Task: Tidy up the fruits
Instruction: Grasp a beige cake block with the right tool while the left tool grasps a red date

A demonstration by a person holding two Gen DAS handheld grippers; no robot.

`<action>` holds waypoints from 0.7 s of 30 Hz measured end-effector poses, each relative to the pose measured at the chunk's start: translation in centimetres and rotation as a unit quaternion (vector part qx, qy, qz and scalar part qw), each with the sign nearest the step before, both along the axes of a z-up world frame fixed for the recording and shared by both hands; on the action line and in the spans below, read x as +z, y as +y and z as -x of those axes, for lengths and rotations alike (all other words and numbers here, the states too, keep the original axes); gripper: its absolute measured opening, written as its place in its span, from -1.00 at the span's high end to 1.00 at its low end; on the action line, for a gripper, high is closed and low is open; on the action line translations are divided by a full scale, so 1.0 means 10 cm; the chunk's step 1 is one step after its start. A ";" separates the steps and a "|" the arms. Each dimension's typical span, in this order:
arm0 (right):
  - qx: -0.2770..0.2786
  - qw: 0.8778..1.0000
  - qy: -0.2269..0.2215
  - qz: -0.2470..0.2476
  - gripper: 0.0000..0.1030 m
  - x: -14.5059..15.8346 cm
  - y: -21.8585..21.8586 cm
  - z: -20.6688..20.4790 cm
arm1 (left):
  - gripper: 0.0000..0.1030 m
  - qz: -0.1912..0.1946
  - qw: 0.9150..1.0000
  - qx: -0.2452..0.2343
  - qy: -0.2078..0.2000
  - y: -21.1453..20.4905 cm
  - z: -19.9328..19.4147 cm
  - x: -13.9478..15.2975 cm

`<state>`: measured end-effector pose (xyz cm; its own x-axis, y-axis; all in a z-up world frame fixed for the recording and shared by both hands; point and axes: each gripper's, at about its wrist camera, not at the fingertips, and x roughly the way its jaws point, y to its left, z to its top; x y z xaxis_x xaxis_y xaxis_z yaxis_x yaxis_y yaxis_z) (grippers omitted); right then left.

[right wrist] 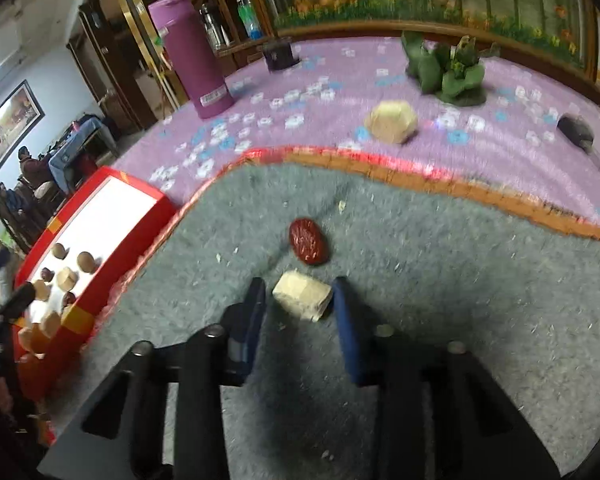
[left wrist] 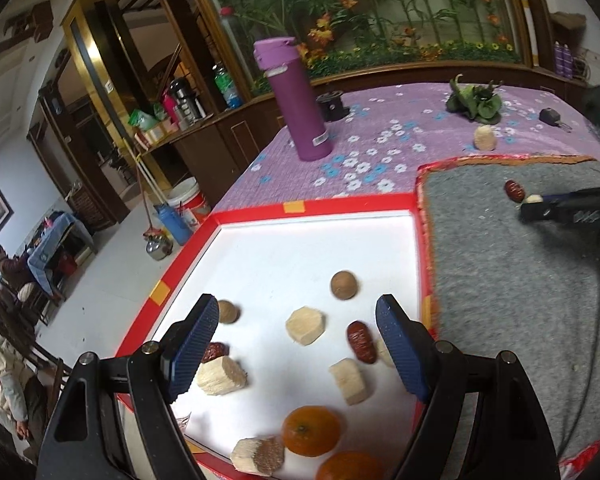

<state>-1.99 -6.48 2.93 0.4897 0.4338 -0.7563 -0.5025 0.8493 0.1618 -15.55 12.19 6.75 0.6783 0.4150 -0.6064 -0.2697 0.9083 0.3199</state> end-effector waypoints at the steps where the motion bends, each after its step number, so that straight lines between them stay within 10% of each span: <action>1: 0.001 1.000 0.000 -0.002 0.41 0.00 -0.01 -0.01 | -0.57 0.000 1.000 -0.004 0.000 -0.03 -0.01 0.02; 10: -0.123 0.985 0.031 -0.115 0.42 0.14 -0.87 -0.34 | -0.57 0.053 0.995 -0.085 0.018 -0.60 -0.61 0.11; 21: -0.167 0.979 0.064 -0.096 0.42 0.06 -1.01 -0.51 | -0.55 0.127 0.981 -0.128 0.072 -1.21 -1.52 -0.25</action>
